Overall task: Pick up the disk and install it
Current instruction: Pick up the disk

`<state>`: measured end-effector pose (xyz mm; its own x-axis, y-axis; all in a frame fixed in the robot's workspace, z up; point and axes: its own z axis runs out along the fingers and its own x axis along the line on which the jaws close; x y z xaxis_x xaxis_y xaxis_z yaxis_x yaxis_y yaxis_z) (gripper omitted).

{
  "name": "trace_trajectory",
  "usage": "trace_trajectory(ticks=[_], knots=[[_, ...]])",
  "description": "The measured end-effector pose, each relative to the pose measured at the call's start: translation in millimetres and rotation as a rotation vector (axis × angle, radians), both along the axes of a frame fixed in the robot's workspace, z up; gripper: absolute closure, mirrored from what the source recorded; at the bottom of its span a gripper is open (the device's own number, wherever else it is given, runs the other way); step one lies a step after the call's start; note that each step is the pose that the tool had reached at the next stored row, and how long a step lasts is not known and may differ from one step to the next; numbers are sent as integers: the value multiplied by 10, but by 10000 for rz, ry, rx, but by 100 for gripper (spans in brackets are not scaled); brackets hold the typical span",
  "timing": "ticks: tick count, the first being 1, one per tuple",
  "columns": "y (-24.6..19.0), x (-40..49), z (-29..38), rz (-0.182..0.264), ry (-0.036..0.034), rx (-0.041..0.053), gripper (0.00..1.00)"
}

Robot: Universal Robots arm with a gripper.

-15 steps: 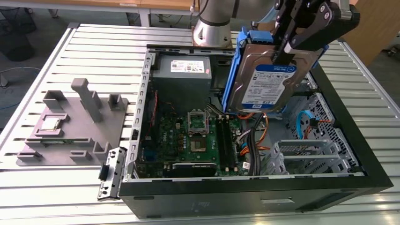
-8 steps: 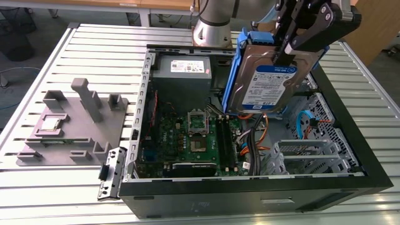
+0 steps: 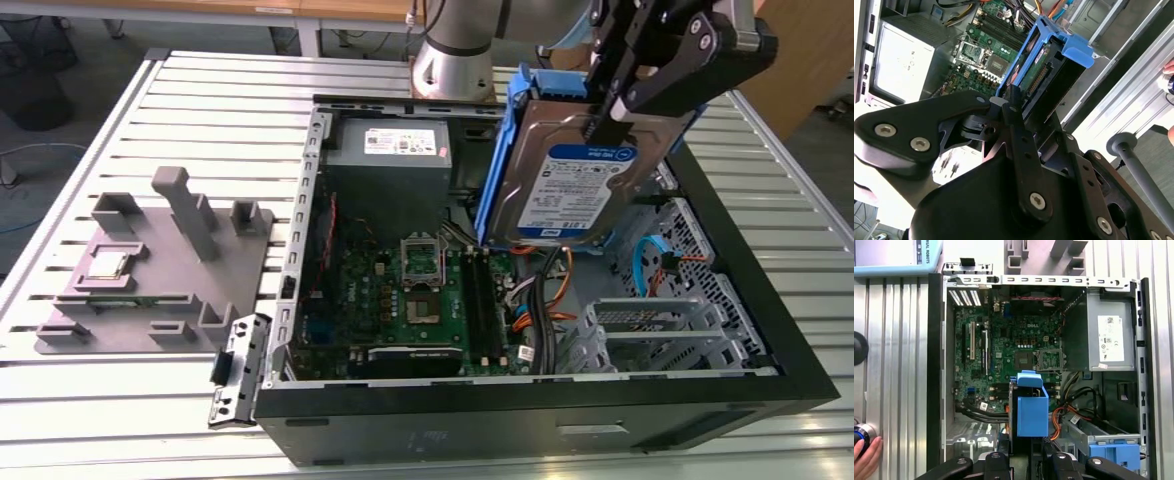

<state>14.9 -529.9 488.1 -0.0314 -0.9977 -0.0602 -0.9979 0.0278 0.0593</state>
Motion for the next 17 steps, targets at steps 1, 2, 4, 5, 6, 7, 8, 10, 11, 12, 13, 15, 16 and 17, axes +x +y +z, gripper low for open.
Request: trace_trajectory(ticks=[1, 2, 4, 5, 6, 7, 8, 10, 11, 12, 13, 15, 16, 17], knots=[[-5, 1, 0, 0, 0, -1, 65], [-11, 1, -1, 0, 0, 0, 65], [-27, 2, -1, 0, 0, 0, 65], [-33, 2, -1, -1, 0, 0, 65], [-36, 2, -2, -1, 0, 0, 65], [-36, 2, -2, -1, 0, 0, 65], [-45, 3, -2, -1, 0, 0, 65], [-47, 3, -2, -1, 0, 0, 65], [-47, 3, -2, -1, 0, 0, 65], [-47, 3, -2, 0, 0, 0, 65], [-47, 3, -2, -1, 0, 0, 65], [-49, 3, -2, -1, 0, 0, 65], [-53, 3, -2, 0, 0, 0, 65], [-58, 3, -2, 0, 0, 1, 65]])
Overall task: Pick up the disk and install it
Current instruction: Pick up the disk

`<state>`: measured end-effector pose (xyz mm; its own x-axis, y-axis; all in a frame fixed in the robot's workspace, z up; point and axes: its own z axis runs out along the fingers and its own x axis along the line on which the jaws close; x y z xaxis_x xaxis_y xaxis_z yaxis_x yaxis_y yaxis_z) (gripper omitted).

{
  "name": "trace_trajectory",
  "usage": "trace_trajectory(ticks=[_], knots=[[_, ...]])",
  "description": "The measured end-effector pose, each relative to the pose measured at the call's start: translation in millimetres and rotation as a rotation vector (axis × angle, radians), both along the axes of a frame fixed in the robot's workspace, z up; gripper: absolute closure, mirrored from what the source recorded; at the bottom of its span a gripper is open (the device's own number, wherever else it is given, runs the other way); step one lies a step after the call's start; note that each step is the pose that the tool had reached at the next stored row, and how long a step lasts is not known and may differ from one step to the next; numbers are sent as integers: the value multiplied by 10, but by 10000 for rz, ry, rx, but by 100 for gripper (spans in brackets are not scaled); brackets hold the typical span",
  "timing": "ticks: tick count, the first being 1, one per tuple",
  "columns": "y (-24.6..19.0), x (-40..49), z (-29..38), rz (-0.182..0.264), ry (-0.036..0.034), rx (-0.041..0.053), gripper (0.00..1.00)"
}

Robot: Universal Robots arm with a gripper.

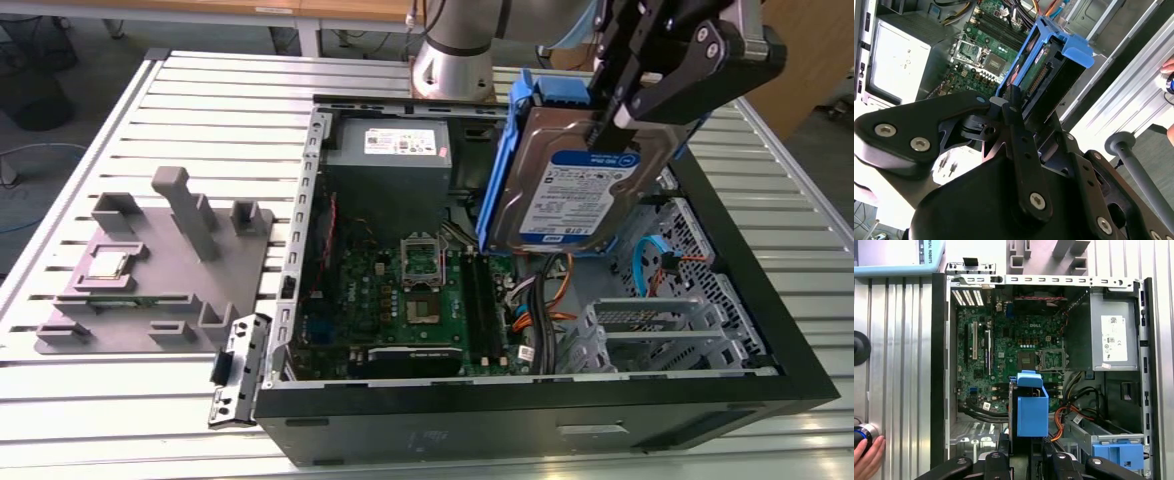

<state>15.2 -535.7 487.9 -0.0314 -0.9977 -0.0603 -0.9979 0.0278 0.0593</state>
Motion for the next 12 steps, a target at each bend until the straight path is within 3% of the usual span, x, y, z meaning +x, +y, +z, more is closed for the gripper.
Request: trace_trajectory(ticks=[5, 12], knots=[[-47, 1, -1, -2, 0, -1, 65], [-190, 3, -14, -13, 0, -1, 65]])
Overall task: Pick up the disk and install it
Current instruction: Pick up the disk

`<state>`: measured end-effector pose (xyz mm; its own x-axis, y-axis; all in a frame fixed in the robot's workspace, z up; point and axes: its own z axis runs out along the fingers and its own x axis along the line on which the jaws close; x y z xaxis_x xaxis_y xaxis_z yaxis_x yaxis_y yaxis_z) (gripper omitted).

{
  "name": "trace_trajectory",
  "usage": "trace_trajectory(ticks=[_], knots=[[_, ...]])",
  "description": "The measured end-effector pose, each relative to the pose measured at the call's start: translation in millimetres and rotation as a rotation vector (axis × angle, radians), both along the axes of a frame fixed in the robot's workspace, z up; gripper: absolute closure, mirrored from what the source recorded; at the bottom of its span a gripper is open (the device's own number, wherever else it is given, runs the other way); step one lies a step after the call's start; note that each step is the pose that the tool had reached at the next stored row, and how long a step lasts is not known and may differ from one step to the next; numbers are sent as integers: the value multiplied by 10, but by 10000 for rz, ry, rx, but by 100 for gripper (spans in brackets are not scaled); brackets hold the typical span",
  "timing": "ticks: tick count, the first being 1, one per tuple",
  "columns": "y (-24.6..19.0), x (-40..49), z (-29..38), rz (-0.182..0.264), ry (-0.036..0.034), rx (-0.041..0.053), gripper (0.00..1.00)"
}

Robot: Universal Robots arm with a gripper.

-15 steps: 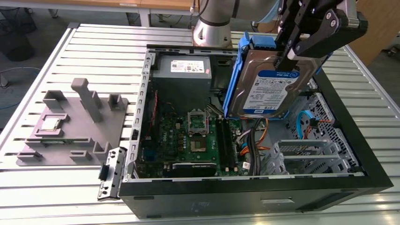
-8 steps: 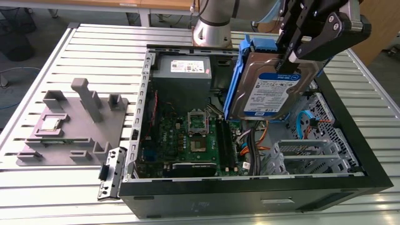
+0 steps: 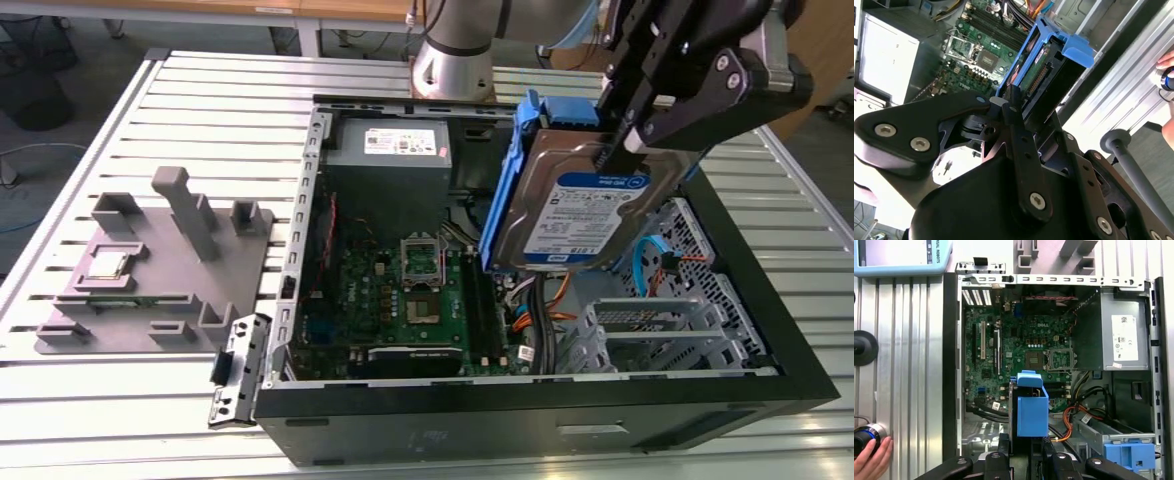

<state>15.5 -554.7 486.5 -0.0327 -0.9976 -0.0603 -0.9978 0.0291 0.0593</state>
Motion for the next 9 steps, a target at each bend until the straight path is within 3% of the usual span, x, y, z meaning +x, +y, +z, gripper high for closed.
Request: trace_trajectory(ticks=[6, 9], knots=[[-152, 4, -16, -11, 0, 1, 65], [-202, 3, -21, -15, 0, 0, 65]])
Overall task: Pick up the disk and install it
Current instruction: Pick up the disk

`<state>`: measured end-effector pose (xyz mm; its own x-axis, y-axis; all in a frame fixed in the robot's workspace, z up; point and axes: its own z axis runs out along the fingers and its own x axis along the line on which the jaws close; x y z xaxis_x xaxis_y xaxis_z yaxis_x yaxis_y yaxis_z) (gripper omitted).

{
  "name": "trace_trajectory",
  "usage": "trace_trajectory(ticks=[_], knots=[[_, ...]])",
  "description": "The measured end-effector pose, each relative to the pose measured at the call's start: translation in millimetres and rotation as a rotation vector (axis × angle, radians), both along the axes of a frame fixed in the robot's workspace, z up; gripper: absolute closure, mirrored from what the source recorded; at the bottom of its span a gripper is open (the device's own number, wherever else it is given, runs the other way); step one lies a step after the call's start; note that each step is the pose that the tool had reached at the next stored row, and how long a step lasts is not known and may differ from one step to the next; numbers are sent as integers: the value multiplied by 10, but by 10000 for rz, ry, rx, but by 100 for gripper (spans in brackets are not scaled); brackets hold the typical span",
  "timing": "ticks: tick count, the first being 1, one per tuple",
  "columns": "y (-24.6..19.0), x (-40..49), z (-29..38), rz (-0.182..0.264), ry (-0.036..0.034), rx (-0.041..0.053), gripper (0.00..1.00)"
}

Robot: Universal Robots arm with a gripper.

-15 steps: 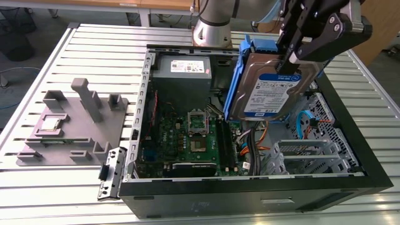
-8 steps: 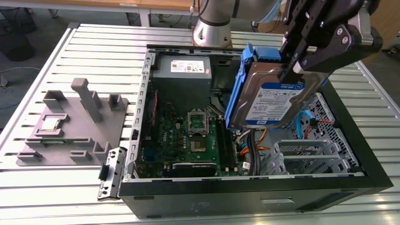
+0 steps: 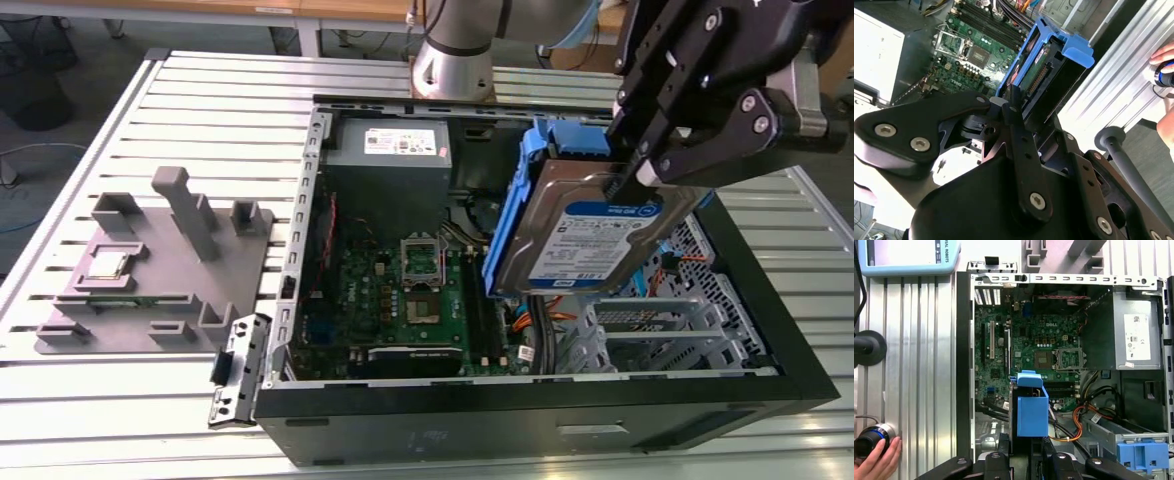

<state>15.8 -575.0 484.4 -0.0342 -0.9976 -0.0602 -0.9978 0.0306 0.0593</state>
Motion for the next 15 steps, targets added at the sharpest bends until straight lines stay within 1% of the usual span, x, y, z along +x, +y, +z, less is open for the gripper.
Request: trace_trajectory(ticks=[3, 11, 13, 15], knots=[[-20, 1, -3, 1, 0, 0, 65], [-22, 1, -3, 0, 0, 0, 65], [-22, 19, -4, 2, 0, 0, 65], [-22, 57, -5, 1, 0, 0, 65]])
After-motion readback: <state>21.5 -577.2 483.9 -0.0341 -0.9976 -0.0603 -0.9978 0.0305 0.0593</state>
